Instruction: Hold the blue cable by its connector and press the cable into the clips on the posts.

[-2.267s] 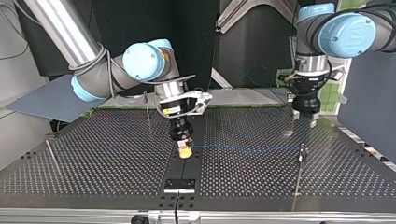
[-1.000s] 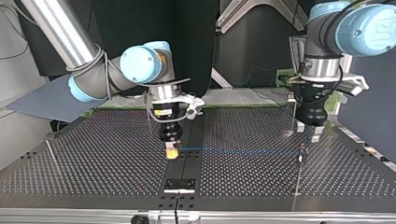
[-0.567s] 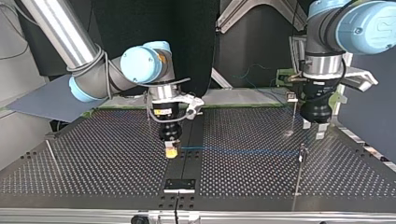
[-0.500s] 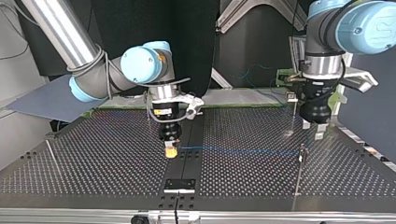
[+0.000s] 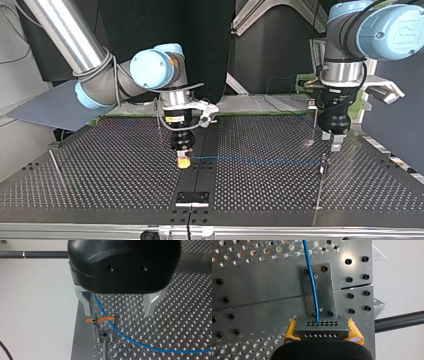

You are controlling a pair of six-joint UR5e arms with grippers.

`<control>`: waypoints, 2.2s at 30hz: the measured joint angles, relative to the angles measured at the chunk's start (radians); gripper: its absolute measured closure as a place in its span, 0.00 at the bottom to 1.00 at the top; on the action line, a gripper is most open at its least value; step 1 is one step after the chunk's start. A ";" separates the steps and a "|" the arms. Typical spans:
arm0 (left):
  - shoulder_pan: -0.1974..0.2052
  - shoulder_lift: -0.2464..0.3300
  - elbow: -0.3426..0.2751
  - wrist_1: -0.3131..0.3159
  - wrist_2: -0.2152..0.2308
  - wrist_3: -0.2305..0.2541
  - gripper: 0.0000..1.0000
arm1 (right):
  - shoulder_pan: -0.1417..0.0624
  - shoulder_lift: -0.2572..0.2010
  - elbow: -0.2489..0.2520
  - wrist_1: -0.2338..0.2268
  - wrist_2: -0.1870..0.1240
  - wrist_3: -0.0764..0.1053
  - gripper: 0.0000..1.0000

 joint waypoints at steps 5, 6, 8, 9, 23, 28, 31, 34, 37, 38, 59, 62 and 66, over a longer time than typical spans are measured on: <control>0.000 0.000 0.000 0.004 0.001 0.041 0.00 | 0.001 0.001 0.000 0.000 0.000 0.000 1.00; -0.001 -0.001 0.000 0.006 0.003 0.049 0.00 | 0.001 0.001 0.000 -0.001 0.001 0.000 1.00; -0.001 -0.002 0.000 0.012 0.009 0.054 0.00 | 0.001 0.001 0.000 -0.001 0.001 0.000 1.00; -0.001 -0.002 0.000 0.016 0.016 0.054 0.00 | 0.001 0.001 0.000 -0.001 0.001 0.001 1.00; -0.002 0.008 0.000 0.021 0.030 0.051 0.00 | 0.006 0.003 0.000 -0.001 0.000 0.000 1.00; -0.002 0.009 0.000 0.020 0.030 0.050 0.00 | 0.006 0.003 0.000 -0.001 -0.001 0.000 1.00; -0.002 0.009 0.000 0.019 0.029 0.047 0.00 | 0.006 0.003 0.000 -0.001 -0.001 0.000 1.00; -0.002 0.010 0.000 0.019 0.029 0.045 0.00 | 0.006 0.003 0.000 -0.001 -0.002 -0.001 1.00; -0.002 0.010 -0.001 0.018 0.029 0.044 0.00 | 0.006 0.003 0.000 -0.001 -0.002 -0.001 1.00; -0.002 0.010 -0.001 0.018 0.029 0.043 0.00 | 0.006 0.003 0.000 -0.001 -0.002 -0.001 1.00; -0.018 0.009 -0.001 0.017 0.037 0.007 0.00 | 0.005 0.005 0.000 -0.001 -0.002 -0.001 1.00; -0.022 0.010 -0.001 0.020 0.053 -0.009 0.00 | 0.006 0.005 0.000 -0.001 -0.001 0.000 1.00; -0.027 0.009 -0.001 0.033 0.085 -0.040 0.00 | 0.002 0.005 0.000 -0.001 -0.001 0.001 1.00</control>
